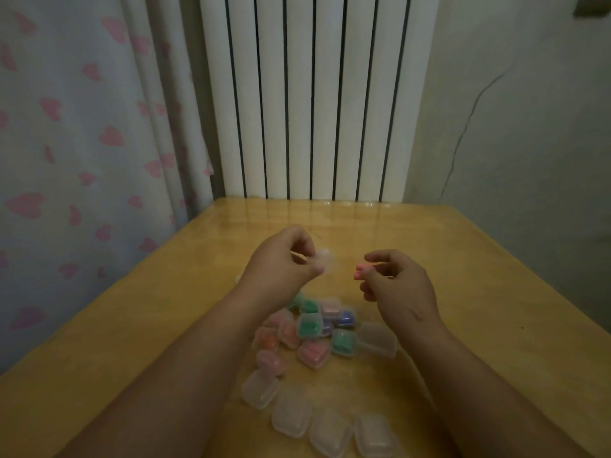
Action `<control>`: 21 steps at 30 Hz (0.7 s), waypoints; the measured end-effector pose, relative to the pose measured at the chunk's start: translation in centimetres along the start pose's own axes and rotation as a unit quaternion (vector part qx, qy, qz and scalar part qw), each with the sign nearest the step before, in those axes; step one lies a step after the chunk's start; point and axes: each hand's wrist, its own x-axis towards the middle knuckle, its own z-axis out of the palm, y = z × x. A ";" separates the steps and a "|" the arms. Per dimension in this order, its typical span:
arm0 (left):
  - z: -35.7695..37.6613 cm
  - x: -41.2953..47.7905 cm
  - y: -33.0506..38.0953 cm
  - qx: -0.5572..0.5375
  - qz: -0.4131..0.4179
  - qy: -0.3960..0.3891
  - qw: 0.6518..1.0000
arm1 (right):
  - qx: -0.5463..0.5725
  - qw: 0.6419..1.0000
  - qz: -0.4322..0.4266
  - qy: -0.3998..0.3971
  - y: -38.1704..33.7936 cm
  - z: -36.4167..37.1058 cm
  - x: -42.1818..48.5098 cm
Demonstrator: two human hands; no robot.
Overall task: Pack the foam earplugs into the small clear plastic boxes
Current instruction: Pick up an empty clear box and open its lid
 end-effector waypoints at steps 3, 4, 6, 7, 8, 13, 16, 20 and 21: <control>-0.5 -0.8 -1.1 -0.137 -0.005 -0.034 0.990 | 0.000 0.999 -0.011 -0.046 -0.2 0.6 -0.5; -0.5 -1.1 -1.5 -0.152 -0.008 -0.047 0.987 | -0.005 0.998 -0.015 -0.060 -0.4 0.7 -0.6; -0.3 -1.1 -2.3 -0.134 -0.006 -0.062 0.989 | -0.014 0.996 -0.023 -0.084 -0.6 0.8 -0.9; -0.1 -1.1 -2.6 -0.123 0.000 -0.065 0.990 | -0.013 0.996 -0.023 -0.091 -0.7 0.7 -1.0; 0.0 -1.1 -2.7 -0.124 0.002 -0.064 0.990 | -0.004 0.995 -0.019 -0.095 -0.8 0.7 -1.2; 0.5 -1.3 -2.7 -0.180 0.023 -0.058 0.982 | 0.040 0.992 0.007 -0.117 -1.4 0.7 -1.7; 0.5 -1.4 -2.3 -0.235 0.026 -0.061 0.970 | 0.036 0.990 0.002 -0.134 -1.6 0.6 -1.8; 0.2 -1.5 -1.8 -0.289 0.048 -0.069 0.954 | 0.107 0.979 0.040 -0.166 -1.9 0.4 -1.9; 0.0 -1.4 -1.9 -0.294 0.053 -0.068 0.952 | 0.135 0.974 0.053 -0.177 -2.1 0.3 -2.0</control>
